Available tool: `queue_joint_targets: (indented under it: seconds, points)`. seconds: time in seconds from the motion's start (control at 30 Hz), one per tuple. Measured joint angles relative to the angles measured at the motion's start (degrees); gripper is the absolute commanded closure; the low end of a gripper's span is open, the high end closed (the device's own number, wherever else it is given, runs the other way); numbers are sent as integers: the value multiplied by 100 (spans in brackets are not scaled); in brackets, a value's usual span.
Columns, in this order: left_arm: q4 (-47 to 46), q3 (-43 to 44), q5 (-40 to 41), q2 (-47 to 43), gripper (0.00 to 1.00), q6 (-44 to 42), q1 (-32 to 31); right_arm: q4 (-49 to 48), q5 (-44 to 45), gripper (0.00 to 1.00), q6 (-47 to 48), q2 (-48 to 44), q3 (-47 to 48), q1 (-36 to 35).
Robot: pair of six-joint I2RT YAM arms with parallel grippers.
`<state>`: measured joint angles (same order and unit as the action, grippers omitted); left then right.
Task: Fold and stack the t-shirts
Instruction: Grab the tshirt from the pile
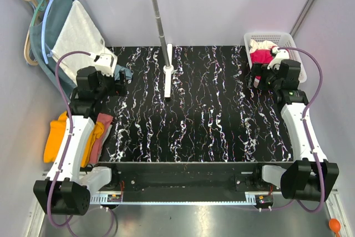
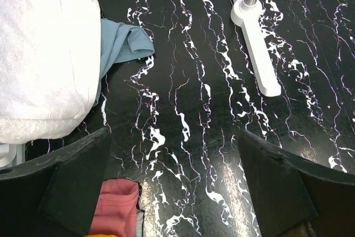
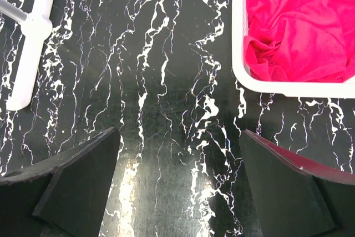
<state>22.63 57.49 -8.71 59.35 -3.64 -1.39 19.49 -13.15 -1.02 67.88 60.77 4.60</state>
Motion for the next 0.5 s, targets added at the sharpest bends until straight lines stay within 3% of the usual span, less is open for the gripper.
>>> queue_joint_targets:
  seconds: [0.5]
  points:
    - [-7,0,310,-79,1,-20,-2,15,282,0,9,236,13,0]
